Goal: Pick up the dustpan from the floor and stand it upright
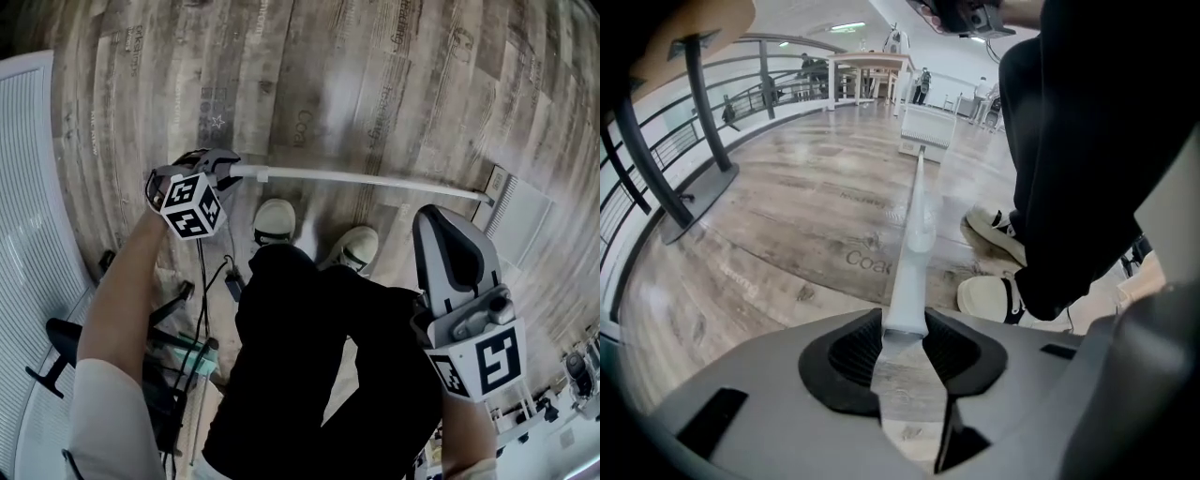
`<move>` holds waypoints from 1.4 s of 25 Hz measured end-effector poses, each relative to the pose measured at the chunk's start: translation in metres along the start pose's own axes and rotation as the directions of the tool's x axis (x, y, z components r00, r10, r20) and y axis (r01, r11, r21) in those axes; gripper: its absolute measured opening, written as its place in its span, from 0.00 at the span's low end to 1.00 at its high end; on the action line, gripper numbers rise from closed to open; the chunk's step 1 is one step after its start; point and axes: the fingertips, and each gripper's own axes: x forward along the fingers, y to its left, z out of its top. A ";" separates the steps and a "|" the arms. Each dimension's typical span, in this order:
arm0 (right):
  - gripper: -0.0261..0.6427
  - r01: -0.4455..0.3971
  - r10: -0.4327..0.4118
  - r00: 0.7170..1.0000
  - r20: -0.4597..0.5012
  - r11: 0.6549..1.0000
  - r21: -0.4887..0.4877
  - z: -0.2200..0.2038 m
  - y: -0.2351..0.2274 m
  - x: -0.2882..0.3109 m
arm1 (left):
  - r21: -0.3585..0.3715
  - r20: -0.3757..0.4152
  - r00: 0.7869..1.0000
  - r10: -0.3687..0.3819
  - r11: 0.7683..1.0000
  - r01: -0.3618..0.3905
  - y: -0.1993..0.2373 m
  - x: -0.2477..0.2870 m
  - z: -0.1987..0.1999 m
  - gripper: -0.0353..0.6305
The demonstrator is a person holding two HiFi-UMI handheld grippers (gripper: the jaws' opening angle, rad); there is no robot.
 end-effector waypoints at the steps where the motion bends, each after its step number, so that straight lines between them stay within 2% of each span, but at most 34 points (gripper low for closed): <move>1: 0.08 -0.001 0.001 1.000 0.002 1.000 0.006 0.007 0.004 -0.005 | 0.007 0.006 1.000 0.007 1.000 -0.007 0.000 -0.014 0.009 0.28; 6: 0.08 -0.012 0.012 1.000 0.028 0.999 0.031 0.063 0.035 -0.043 | 0.038 0.029 0.999 0.017 0.999 -0.018 -0.011 -0.097 0.059 0.28; 13: 0.08 0.023 -0.027 0.998 0.064 0.998 0.062 0.144 0.063 -0.119 | 0.044 -0.060 0.998 0.032 0.999 -0.029 -0.025 -0.205 0.109 0.28; 18: 0.08 0.059 -0.067 0.993 0.096 0.995 0.080 0.196 0.076 -0.169 | 0.061 -0.087 0.995 0.047 0.997 -0.042 -0.025 -0.273 0.138 0.28; 29: 0.08 0.141 -0.154 0.979 0.132 0.985 0.099 0.249 0.121 -0.261 | 0.085 -0.097 0.989 0.115 0.991 -0.106 -0.048 -0.380 0.181 0.28; 35: 0.08 0.230 -0.254 0.950 0.183 0.963 0.141 0.271 0.129 -0.311 | 0.103 -0.087 0.985 0.150 0.985 -0.141 -0.061 -0.423 0.206 0.28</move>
